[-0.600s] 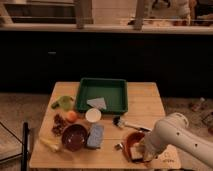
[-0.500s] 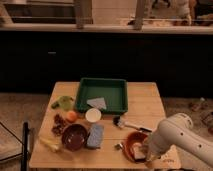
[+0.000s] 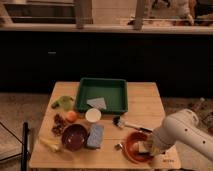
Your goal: Wipe red bowl with eraser
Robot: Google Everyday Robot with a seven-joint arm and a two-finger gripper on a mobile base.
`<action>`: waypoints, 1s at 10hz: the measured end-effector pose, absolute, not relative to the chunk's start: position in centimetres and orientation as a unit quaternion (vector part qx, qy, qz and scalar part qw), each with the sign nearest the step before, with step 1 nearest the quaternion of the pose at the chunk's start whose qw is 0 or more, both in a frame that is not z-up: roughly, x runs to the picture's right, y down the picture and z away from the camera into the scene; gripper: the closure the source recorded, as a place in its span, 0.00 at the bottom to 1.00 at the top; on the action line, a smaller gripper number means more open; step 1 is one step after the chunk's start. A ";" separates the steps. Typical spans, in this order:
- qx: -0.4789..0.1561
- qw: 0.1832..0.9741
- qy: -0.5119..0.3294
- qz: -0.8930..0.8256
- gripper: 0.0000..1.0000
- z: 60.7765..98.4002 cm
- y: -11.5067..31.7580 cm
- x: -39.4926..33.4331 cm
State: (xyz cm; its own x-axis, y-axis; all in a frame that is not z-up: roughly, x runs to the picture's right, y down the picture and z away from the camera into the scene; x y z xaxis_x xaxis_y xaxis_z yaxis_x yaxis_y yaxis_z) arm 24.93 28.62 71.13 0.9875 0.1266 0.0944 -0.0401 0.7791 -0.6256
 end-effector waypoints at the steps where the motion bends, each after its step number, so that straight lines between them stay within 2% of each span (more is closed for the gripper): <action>1: -0.326 0.942 -0.064 0.049 1.00 71.8 27.7 25.1; 5: -0.321 0.943 -0.069 0.055 1.00 73.2 25.8 24.7; 10: -0.331 0.938 -0.099 -0.002 1.00 73.8 26.2 18.3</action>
State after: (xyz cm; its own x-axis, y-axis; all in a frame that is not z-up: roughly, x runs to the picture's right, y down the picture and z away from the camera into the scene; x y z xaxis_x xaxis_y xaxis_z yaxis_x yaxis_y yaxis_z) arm 18.33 26.25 73.85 0.9806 0.0606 0.1866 0.0699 0.7808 -0.6208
